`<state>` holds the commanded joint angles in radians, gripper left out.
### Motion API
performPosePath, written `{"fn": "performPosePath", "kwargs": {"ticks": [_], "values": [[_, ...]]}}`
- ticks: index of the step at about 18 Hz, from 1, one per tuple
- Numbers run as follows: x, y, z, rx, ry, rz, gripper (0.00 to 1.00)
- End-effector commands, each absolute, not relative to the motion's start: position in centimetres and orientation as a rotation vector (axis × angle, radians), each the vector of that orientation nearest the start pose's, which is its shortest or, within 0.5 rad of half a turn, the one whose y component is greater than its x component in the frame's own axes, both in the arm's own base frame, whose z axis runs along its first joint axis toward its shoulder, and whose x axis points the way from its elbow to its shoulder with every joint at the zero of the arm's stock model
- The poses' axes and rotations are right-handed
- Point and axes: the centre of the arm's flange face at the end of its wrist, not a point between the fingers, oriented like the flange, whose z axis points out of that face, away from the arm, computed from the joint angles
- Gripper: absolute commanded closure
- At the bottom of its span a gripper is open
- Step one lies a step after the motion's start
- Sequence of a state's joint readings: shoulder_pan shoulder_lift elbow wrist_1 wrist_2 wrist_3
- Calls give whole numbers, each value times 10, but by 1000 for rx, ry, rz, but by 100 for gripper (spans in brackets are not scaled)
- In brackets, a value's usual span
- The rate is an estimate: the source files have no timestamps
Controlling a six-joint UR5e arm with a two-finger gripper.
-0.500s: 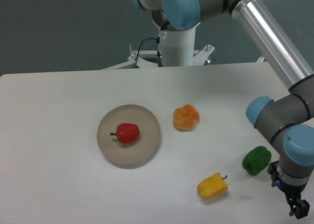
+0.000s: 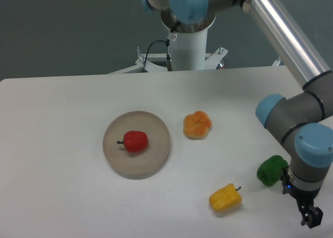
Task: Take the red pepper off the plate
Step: 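Move the gripper from beside the green pepper over the plate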
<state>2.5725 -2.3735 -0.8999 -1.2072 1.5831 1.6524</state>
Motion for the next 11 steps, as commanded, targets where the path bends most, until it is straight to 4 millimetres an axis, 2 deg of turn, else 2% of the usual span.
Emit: {"fn": "performPosePath", "kwargs": {"ticks": [3, 4, 6, 10, 11], "values": [[-573, 548, 350, -2913, 892, 299, 0], [-546, 552, 356, -2922, 842, 273, 0], [-511, 549, 366, -2926, 842, 248, 0], [-441, 547, 359, -2941, 858, 169, 0], [-415, 545, 359, -2944, 854, 148, 0]]}}
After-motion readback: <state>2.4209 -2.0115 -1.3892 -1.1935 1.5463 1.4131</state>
